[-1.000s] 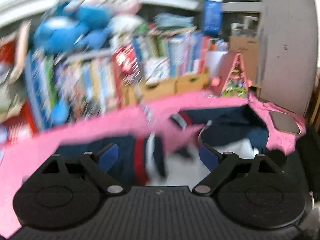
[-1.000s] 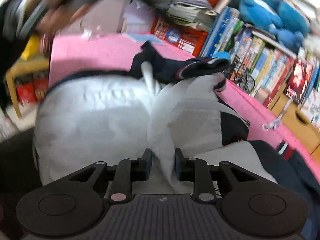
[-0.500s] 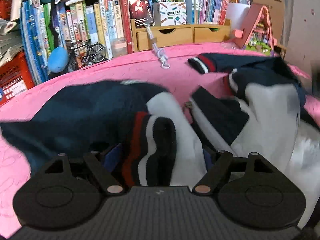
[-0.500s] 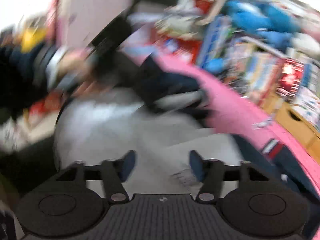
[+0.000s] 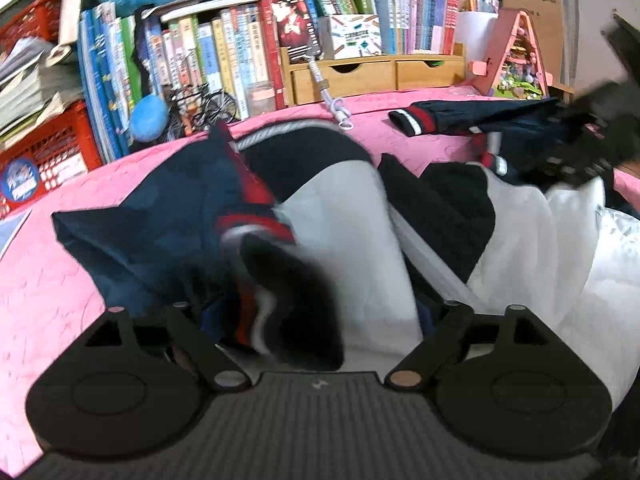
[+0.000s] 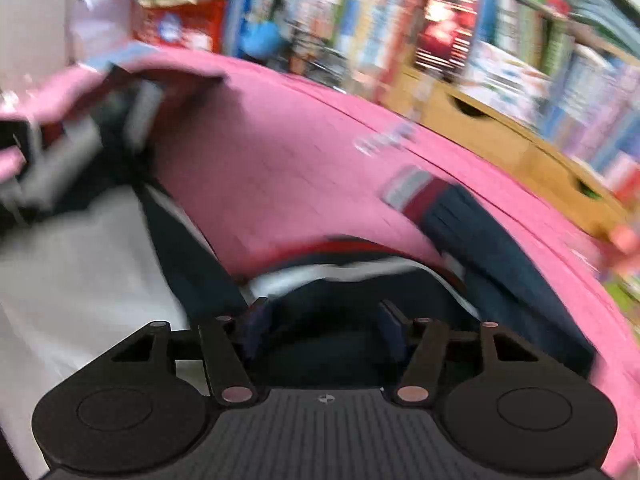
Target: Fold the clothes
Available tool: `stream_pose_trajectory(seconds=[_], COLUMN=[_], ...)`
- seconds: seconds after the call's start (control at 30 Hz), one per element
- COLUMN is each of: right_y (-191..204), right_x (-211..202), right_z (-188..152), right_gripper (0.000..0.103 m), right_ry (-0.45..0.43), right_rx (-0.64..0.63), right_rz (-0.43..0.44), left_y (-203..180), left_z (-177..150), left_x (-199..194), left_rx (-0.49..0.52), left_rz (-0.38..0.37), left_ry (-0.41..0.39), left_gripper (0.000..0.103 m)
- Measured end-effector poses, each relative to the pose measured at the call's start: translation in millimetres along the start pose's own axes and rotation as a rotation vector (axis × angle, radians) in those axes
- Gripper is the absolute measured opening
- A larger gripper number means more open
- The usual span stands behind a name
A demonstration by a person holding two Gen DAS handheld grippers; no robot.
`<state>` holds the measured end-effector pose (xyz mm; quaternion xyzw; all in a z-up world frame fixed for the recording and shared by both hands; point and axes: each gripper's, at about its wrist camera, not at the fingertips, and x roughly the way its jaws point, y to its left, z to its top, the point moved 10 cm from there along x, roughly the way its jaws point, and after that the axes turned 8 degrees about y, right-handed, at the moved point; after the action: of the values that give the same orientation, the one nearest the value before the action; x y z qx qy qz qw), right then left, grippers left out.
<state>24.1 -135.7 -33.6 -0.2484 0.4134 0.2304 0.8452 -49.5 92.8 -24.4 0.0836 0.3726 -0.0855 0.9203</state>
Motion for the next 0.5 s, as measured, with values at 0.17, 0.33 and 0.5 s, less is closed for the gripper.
stream_pose_trajectory(seconds=[0.17,0.33,0.5], right_y=[-40,-37,-19], right_x=[-14,-32,-61], right_z=[-62,-54,-16], right_gripper=[0.069,0.07,0.077], right_ry=[-0.015,-0.053,-0.191], right_rx=[0.326,0.277,0.179], right_rz=[0.101,0.062,0.11], left_y=[3,27,60], left_z=[-7,-27,-53], left_x=[-8,-26,-41], left_rx=[-0.04,-0.175,-0.408], left_rz=[-0.003,-0.032,-0.113], left_ry=[0.01,0.029,0.01], left_gripper=[0.09,0.095,0.096])
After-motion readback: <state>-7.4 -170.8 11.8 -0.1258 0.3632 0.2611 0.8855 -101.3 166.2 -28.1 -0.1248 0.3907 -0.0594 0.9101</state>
